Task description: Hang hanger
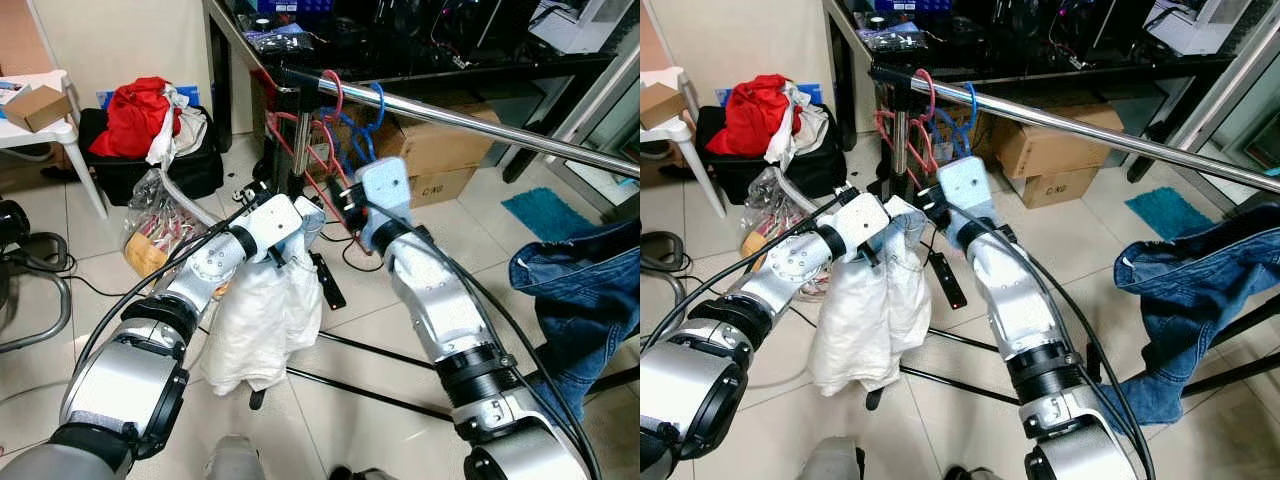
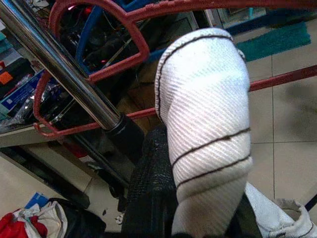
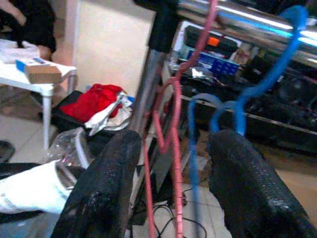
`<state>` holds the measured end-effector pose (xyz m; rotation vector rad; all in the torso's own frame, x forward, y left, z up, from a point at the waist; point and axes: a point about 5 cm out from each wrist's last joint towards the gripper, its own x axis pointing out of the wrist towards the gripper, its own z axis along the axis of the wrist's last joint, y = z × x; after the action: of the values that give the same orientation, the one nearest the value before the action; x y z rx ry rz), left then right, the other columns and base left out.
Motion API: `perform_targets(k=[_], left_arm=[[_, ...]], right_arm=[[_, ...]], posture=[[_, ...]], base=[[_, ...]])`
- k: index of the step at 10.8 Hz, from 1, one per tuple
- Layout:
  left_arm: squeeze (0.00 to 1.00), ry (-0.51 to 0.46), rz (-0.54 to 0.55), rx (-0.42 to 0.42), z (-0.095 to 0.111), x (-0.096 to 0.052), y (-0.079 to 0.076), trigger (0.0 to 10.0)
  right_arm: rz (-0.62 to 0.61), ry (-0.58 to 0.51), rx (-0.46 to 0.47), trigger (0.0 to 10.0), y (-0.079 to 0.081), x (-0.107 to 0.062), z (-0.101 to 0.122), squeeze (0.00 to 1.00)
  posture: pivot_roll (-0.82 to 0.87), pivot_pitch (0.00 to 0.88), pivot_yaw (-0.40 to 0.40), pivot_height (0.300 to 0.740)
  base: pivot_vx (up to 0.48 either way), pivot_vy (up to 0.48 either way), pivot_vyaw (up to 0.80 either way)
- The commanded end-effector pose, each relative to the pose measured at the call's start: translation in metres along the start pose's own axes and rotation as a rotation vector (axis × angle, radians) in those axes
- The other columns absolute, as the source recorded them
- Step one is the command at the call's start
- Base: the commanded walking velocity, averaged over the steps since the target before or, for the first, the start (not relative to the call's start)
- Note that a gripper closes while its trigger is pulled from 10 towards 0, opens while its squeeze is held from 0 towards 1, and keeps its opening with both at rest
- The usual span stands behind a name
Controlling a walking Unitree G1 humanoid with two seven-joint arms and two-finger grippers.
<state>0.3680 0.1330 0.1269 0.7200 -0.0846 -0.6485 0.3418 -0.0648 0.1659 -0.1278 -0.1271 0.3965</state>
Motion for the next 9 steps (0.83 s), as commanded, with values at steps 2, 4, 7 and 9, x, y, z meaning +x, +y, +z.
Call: perform_targets(k=[2,4,7,9], left_arm=[[0.00,-0.092,0.027,0.004,0.013,0.003,0.001,10.0],[0.00,-0.105,0.012,-0.062,0.002,-0.005,-0.022,10.0],[0.00,-0.139,0.007,-0.104,-0.002,-0.014,-0.045,10.0],[0.00,-0.147,0.029,-0.114,-0.004,-0.020,-0.047,10.0]], right_arm=[[-0.064,-0.047,-0.010,10.0,-0.015,0.001,0.012,0.00],[-0.075,-0.013,-0.016,10.0,-0.017,0.000,0.006,0.00],[-0.048,0.047,-0.019,10.0,-0.011,0.000,-0.005,0.00],[-0.094,0.053,-0.018,10.0,-0.019,0.002,-0.004,0.00]], posture=[[0.33,0.039,-0.143,0.740],[0.33,0.040,-0.142,0.740],[0.34,0.040,-0.155,0.740],[0.34,0.037,-0.157,0.740]], base=[[0.000,0.000,0.00],[0.000,0.000,0.00],[0.000,0.000,0.00],[0.000,0.000,0.00]])
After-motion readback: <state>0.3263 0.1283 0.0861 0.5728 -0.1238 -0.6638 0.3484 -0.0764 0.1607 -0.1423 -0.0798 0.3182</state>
